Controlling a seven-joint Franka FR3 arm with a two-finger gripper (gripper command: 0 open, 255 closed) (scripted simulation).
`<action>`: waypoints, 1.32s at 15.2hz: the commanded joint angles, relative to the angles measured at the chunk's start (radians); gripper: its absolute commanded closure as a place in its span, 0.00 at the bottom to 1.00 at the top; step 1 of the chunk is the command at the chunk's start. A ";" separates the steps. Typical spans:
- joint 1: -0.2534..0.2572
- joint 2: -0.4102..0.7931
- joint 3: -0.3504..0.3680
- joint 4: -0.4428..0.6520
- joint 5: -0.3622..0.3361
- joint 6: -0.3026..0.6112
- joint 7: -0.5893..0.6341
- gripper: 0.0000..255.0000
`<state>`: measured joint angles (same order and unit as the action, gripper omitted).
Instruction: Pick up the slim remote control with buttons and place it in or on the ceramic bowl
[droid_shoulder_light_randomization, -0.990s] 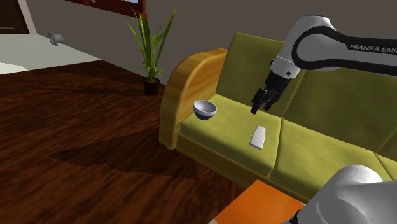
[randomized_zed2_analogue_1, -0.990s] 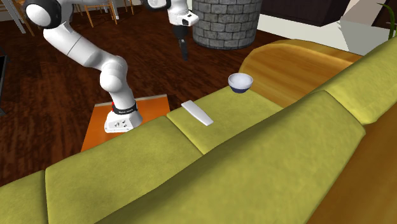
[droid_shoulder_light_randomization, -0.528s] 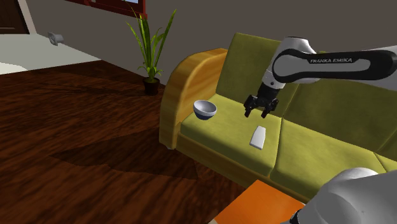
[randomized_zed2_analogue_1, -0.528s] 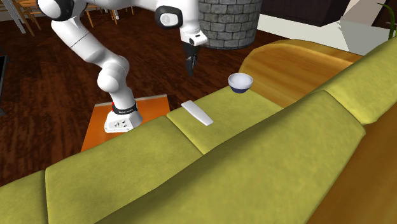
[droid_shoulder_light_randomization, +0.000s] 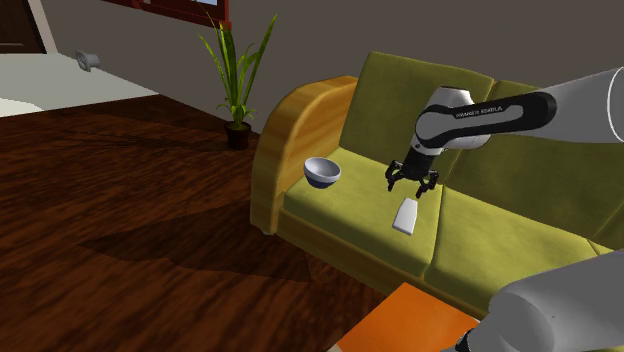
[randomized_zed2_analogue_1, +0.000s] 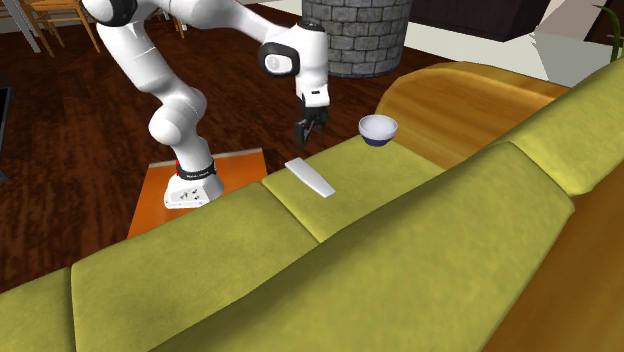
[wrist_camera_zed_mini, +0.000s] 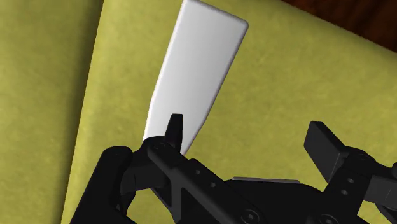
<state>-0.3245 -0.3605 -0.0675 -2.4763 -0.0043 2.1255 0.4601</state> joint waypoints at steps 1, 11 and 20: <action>-0.033 0.040 -0.007 -0.010 -0.011 0.040 0.074 0.00; -0.100 0.167 -0.032 -0.059 -0.031 0.193 0.217 0.00; -0.100 0.192 -0.033 -0.074 -0.029 0.233 0.216 0.00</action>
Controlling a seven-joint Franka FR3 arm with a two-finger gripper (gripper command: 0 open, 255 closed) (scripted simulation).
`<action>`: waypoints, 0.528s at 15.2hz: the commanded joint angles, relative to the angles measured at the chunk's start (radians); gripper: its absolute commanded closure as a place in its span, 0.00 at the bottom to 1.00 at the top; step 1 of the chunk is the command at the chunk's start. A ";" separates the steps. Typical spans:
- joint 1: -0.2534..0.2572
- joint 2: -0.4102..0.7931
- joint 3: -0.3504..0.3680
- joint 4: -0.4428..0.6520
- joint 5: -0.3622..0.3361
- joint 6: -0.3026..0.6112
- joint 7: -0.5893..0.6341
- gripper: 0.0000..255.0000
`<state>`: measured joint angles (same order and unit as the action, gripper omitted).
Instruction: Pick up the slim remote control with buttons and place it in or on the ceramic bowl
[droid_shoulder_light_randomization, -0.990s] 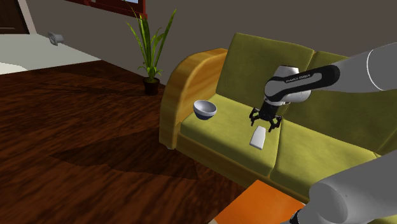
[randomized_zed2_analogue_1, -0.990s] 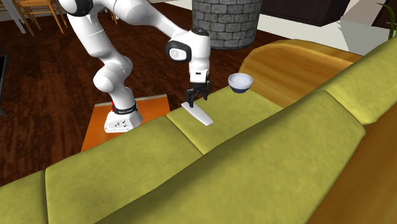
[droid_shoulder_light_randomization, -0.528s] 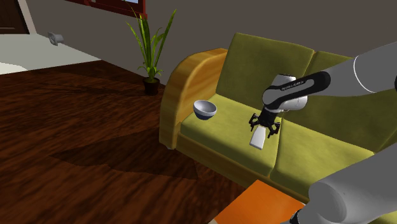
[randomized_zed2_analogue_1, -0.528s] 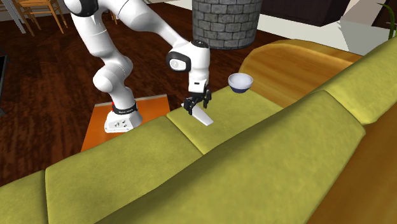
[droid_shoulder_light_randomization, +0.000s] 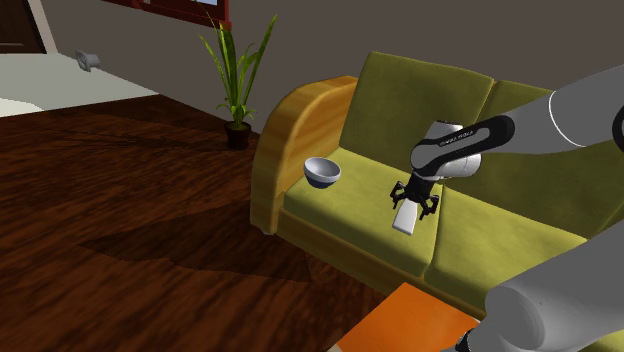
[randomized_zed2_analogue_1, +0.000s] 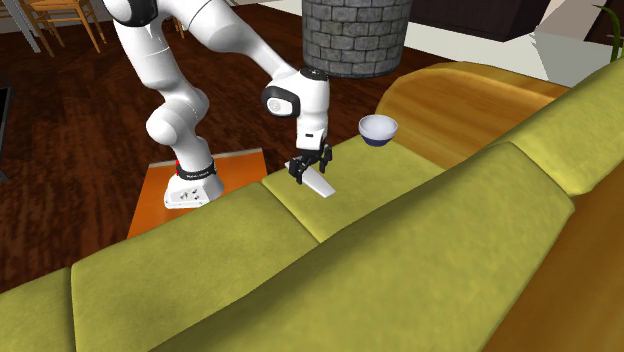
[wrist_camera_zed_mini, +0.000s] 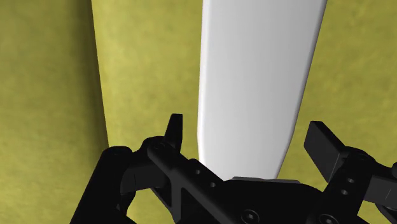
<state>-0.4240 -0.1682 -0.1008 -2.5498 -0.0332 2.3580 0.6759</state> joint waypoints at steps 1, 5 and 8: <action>0.000 0.000 0.000 0.000 0.000 0.000 0.000 0.00; 0.000 0.000 0.000 0.000 0.000 0.000 0.000 1.00; 0.000 0.000 0.000 0.000 0.000 0.000 0.000 1.00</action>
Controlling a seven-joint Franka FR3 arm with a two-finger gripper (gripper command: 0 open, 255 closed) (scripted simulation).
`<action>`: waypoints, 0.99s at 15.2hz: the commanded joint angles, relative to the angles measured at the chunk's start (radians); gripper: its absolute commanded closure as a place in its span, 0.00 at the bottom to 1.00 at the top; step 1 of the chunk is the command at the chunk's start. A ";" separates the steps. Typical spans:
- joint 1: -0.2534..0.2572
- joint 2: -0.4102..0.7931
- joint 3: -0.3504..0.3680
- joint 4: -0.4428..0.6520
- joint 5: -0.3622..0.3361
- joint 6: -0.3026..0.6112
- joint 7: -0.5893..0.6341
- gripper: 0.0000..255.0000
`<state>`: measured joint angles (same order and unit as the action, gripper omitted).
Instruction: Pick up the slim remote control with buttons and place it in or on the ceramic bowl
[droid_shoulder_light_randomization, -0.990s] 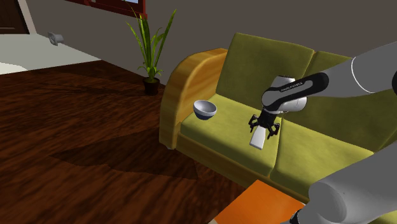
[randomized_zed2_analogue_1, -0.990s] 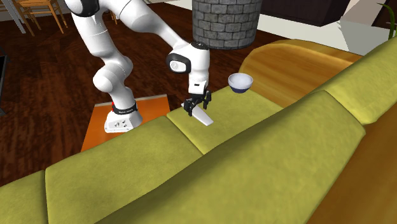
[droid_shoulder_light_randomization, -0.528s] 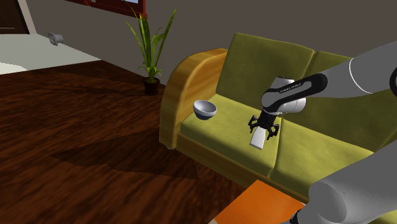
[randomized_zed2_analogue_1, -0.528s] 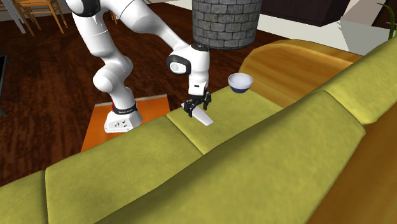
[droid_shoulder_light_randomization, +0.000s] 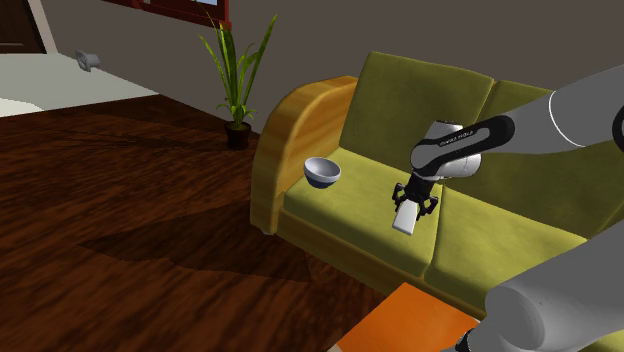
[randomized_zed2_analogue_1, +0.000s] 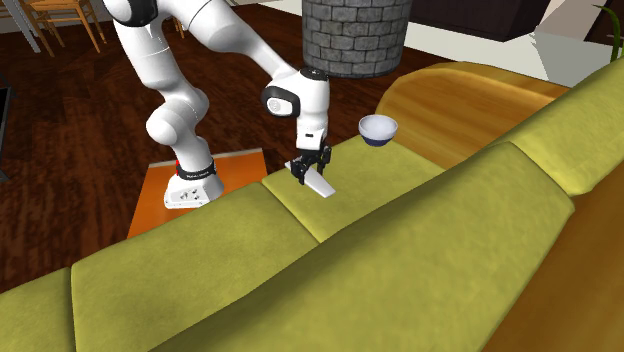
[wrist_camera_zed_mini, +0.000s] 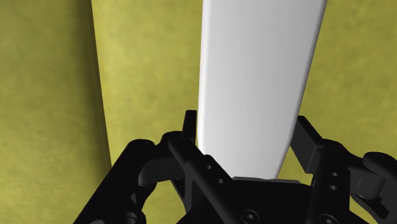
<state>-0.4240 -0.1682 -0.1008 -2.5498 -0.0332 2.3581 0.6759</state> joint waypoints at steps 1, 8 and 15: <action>0.000 0.000 0.000 0.000 0.000 0.000 0.000 1.00; -0.001 -0.049 0.002 0.027 -0.004 -0.076 0.003 1.00; -0.001 -0.107 0.005 0.075 -0.006 -0.182 0.005 1.00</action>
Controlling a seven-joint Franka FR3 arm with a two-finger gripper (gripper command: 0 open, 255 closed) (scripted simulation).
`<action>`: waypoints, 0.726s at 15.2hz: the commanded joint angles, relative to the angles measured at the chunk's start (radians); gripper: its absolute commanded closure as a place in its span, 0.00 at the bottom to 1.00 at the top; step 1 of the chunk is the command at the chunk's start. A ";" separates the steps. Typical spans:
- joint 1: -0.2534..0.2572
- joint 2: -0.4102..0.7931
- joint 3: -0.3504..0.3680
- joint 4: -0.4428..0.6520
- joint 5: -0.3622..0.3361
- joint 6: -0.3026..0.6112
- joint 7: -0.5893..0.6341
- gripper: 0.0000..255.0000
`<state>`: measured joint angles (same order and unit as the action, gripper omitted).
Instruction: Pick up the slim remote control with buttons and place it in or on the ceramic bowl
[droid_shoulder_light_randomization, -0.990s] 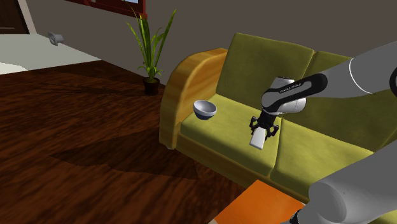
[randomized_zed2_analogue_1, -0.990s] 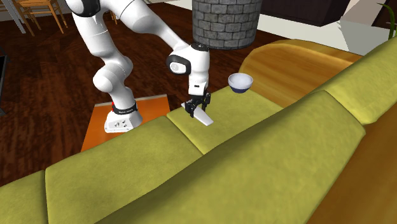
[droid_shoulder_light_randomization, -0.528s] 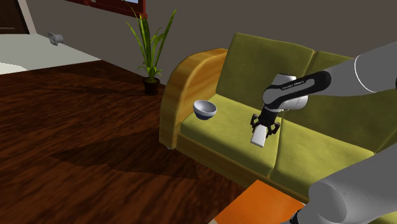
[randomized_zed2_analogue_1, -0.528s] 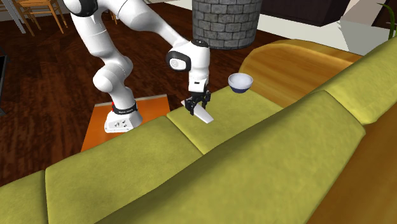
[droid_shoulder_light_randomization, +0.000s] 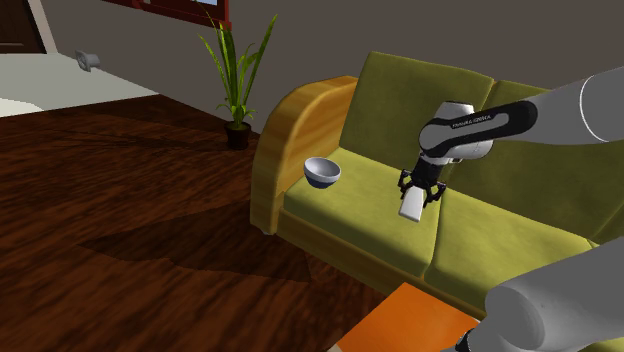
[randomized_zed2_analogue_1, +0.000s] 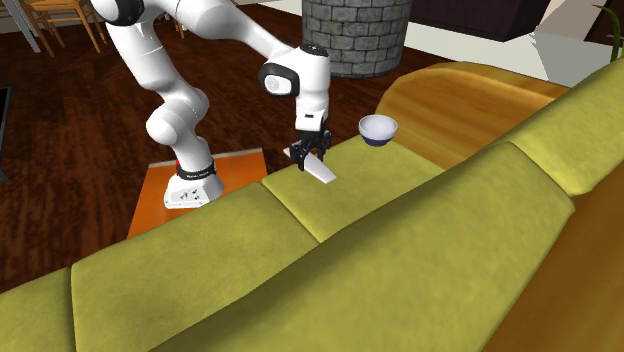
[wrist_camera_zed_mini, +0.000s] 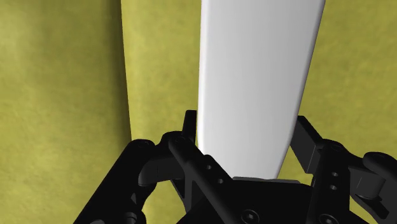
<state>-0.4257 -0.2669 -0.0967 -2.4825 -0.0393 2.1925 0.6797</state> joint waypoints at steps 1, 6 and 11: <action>0.000 -0.015 0.002 0.015 0.000 -0.031 0.002 1.00; 0.000 -0.047 0.004 0.057 -0.001 -0.104 0.002 1.00; 0.001 -0.072 0.006 0.104 -0.001 -0.176 0.003 1.00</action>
<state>-0.4242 -0.3295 -0.0901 -2.3870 -0.0394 2.0344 0.6841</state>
